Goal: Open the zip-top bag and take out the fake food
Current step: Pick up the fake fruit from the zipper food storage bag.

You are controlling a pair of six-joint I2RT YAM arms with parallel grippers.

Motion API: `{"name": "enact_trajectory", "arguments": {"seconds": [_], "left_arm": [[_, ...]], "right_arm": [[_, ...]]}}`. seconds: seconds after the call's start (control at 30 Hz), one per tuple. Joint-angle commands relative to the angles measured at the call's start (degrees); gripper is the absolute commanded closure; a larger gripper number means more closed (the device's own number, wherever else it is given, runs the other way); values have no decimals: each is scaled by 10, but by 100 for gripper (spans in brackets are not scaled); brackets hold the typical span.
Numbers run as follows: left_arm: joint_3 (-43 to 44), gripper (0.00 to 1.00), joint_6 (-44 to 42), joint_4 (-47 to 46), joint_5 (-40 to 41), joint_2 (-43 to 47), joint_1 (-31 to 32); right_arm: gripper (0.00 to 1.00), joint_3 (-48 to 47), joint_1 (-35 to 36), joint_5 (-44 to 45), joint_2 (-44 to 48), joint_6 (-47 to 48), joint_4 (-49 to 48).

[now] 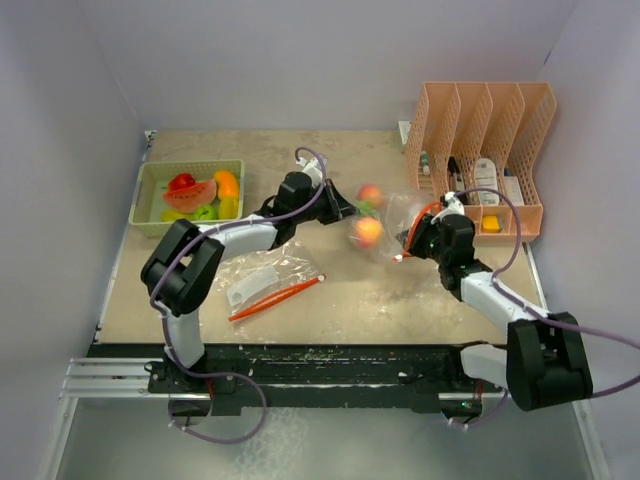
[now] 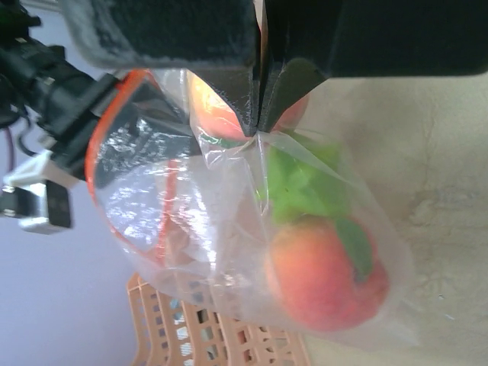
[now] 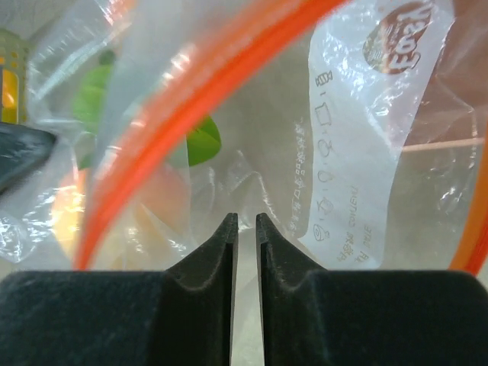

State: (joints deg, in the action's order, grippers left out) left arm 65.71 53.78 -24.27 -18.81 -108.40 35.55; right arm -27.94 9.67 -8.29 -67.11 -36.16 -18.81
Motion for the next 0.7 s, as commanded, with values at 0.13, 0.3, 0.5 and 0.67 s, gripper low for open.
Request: {"name": "enact_trajectory", "arguments": {"seconds": [0.13, 0.3, 0.5, 0.67], "left_arm": [[30, 100, -100, 93, 25, 72, 34], [-2, 100, -131, 73, 47, 133, 59], [-22, 100, -185, 113, 97, 177, 67], [-42, 100, -181, 123, 113, 145, 67]], "right_arm": [[76, 22, -2, -94, -77, -35, -144], [67, 34, -2, -99, -75, -39, -173], [51, 65, -6, -121, -57, -54, -227], [46, 86, -11, -329, -108, -127, -473]]}}
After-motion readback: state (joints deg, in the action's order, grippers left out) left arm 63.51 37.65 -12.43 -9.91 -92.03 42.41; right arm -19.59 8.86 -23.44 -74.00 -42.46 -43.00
